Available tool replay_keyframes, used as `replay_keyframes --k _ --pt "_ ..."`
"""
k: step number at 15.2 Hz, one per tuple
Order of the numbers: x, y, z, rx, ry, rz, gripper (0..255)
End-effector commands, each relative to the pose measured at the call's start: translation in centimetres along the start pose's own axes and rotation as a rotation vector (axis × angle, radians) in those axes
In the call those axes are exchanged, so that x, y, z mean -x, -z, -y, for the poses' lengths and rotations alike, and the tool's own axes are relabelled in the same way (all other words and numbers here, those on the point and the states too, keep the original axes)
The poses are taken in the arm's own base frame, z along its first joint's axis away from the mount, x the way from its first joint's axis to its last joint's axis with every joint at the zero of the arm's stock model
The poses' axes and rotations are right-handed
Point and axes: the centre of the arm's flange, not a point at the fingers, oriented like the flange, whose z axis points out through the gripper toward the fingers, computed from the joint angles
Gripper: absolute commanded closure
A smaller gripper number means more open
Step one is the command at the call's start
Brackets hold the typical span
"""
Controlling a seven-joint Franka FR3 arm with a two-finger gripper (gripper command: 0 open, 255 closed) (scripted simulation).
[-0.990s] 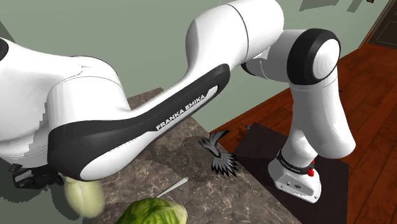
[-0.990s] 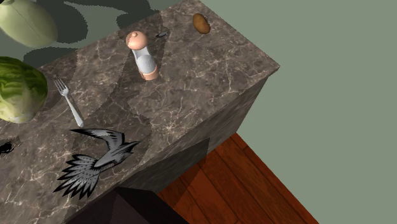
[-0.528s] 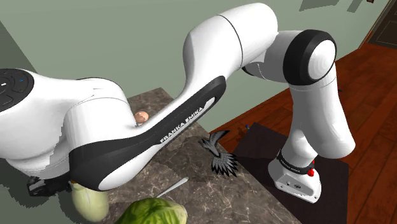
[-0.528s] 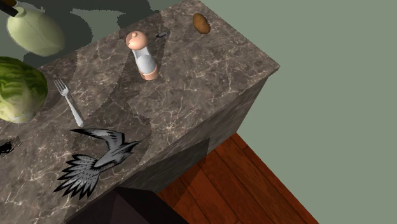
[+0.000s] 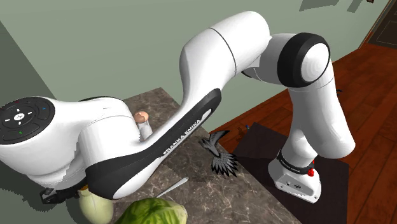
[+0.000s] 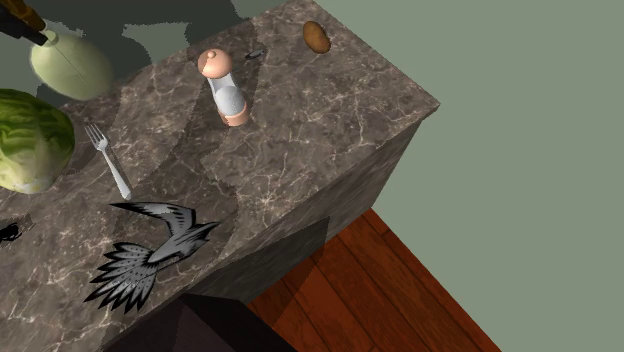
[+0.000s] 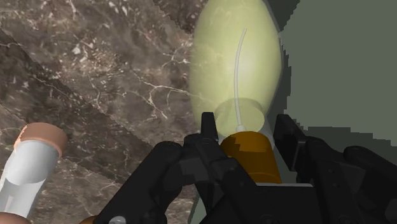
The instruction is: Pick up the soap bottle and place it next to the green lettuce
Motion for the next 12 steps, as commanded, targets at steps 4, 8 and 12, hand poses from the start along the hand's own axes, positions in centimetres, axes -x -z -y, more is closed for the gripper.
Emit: replay_keyframes --k 4,8,12 --pt "0.6 -2.1 -0.2 -0.001 0.0 -0.001 255" --pt "0.6 -2.1 -0.2 -0.001 0.0 -0.001 255" --pt "0.6 -2.1 -0.2 -0.001 0.0 -0.001 0"
